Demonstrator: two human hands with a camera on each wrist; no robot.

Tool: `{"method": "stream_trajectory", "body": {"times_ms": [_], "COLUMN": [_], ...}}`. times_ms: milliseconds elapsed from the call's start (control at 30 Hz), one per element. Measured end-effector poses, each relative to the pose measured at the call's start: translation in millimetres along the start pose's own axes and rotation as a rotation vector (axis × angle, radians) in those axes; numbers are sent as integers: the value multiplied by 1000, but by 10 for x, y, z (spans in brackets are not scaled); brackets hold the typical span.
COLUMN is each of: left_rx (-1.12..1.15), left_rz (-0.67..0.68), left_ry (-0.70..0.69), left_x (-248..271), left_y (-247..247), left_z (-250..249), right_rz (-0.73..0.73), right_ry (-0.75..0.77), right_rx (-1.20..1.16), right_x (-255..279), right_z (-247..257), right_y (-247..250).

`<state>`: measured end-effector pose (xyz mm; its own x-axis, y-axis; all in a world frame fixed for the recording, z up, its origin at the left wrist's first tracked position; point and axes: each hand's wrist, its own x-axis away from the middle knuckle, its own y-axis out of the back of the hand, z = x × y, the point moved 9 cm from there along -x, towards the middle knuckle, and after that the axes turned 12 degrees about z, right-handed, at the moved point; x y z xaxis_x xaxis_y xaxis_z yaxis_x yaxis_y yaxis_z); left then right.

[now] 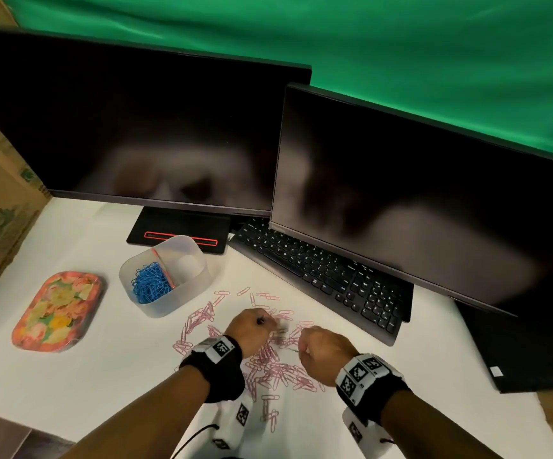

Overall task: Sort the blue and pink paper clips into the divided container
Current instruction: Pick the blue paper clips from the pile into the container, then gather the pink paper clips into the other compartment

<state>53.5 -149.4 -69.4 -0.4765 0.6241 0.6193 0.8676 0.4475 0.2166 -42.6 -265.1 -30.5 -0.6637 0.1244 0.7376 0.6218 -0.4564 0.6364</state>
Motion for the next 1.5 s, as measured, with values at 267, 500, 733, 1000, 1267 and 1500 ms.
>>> {"method": "stream_trajectory", "body": {"times_ms": [267, 500, 733, 1000, 1267, 1500], "left_rx": [1138, 1353, 1359, 1270, 910, 175], "left_rz": [186, 146, -18, -405, -629, -457], "left_ry": [44, -36, -86, -133, -19, -265], "left_x": [209, 366, 629, 1068, 1071, 1071], "left_y": [-97, 100, 742, 1851, 1995, 1510], "left_z": [-96, -133, 40, 315, 299, -75], "right_rz": [-170, -143, -324, -294, -286, -117], "right_ry": [196, 267, 356, 123, -55, 63], "right_rx": [-525, -611, -834, -830, -513, -163], "right_x": [90, 26, 151, 49, 21, -324], "right_z": [583, 994, 829, -8, -174, 396], "right_y": [596, 730, 1057, 458, 158, 173]}}
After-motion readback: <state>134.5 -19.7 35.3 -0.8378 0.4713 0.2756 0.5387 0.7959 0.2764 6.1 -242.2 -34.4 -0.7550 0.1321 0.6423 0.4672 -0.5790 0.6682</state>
